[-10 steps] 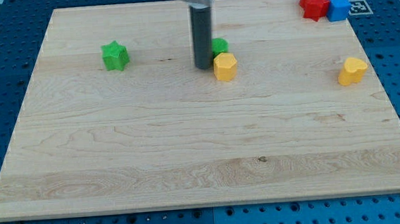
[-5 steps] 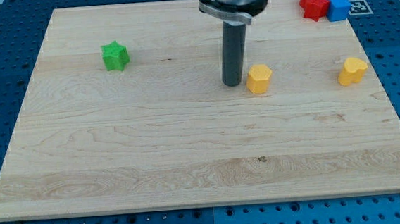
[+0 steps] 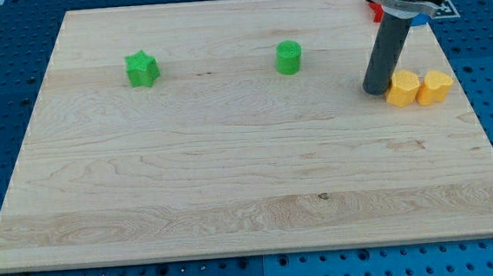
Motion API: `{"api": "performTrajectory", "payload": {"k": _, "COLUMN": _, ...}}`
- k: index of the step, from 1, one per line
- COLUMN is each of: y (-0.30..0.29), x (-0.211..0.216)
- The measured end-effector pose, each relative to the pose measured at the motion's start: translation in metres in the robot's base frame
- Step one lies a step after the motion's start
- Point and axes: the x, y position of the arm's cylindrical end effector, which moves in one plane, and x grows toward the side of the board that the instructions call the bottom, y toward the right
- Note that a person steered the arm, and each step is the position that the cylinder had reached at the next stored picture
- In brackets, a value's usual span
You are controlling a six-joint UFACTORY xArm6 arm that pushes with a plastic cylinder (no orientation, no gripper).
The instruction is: Push the yellow hexagon to the left of the yellow heart
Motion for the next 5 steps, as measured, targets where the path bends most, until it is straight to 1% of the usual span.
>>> {"api": "performTrajectory", "payload": {"k": 1, "y": 0.0, "x": -0.003}}
{"api": "performTrajectory", "payload": {"k": 4, "y": 0.005, "x": 0.005}}
{"api": "performTrajectory", "payload": {"k": 5, "y": -0.038, "x": 0.005}}
